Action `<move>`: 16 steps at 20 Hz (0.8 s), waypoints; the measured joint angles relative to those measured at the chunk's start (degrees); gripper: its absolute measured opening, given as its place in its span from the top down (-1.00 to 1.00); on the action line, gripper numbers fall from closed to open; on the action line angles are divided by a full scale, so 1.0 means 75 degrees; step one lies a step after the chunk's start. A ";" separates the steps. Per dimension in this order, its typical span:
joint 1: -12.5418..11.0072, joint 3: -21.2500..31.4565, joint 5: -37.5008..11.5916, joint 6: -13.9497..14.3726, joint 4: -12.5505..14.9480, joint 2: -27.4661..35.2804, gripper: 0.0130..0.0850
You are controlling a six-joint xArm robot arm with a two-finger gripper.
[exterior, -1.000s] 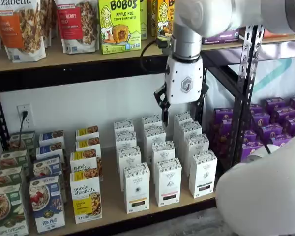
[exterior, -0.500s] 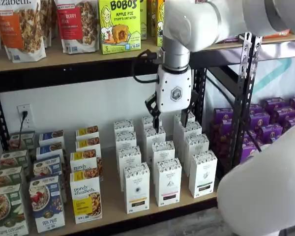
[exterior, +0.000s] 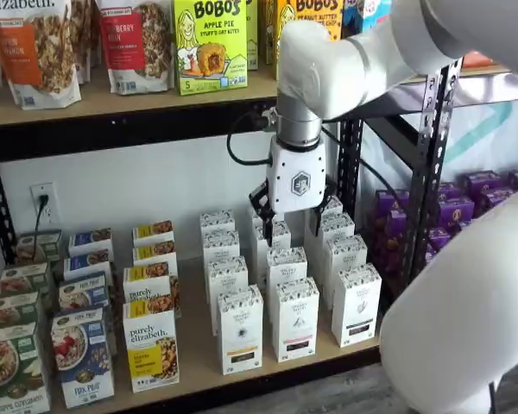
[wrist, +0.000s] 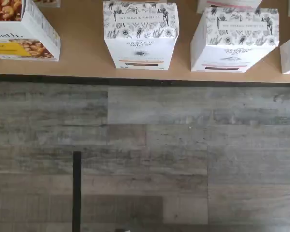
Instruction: Pick up the white box with a yellow strip in the middle, on the bottom shelf, the fourth box from the left
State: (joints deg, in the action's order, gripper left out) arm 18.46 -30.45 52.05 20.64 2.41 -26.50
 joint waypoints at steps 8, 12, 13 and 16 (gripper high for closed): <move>-0.0364 -0.0041 -0.1243 -0.0482 -0.0191 0.1040 -1.00; -0.0467 -0.0172 -0.1597 -0.0697 -0.0340 0.1672 -1.00; -0.0480 -0.0192 -0.1697 -0.0764 -0.0411 0.1838 -1.00; -0.0466 -0.0231 -0.2007 -0.0800 -0.0466 0.2264 -1.00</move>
State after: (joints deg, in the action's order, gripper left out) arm 14.97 -32.19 36.99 14.64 -1.09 -9.51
